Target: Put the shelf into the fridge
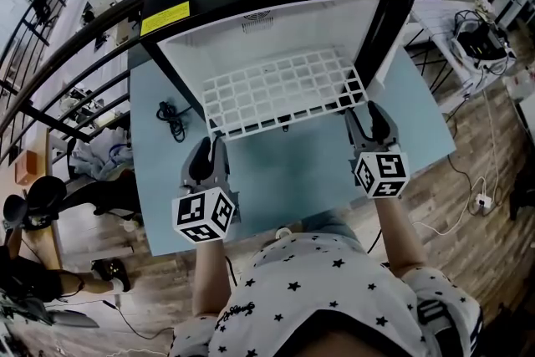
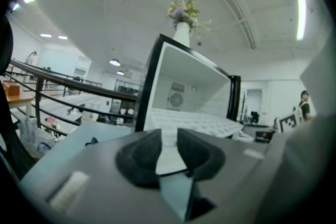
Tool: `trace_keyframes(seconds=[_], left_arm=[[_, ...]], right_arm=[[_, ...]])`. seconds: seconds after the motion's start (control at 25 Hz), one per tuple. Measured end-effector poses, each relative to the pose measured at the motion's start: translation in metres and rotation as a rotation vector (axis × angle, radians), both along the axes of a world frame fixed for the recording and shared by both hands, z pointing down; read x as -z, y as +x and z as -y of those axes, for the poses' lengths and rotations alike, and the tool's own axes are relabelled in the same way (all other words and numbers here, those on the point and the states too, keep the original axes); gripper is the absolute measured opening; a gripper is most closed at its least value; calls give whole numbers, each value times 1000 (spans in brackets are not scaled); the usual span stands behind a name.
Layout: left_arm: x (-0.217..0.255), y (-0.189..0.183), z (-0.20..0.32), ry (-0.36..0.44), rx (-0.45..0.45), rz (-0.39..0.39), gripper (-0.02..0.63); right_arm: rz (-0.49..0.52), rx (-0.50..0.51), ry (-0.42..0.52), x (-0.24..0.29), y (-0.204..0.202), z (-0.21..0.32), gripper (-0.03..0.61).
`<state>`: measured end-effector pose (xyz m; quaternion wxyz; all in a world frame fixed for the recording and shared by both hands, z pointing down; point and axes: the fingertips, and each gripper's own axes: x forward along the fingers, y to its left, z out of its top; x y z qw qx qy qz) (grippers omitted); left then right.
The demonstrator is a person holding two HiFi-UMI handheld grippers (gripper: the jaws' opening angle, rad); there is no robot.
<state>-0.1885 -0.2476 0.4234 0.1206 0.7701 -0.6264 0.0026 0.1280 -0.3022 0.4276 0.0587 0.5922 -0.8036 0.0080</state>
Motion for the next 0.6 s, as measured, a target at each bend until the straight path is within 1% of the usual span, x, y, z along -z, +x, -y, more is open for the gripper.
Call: trace_keyframes(seconds=[0.2,0.28,0.44,0.6], left_arm=[[1,2,1,6,-5,-1,91],[2,3,1,9,-7,-2,91],[1,1,3,11,-4,-8,87],[4,-1,6,20,4,-9,71]], right_arm=[[-53,-9,29,3,-1,4,190],[-74,-3,38,4,-4,5,166],[-68,1,31,3,-6,5,158],[-66,-3,37,5,-7,6,158]])
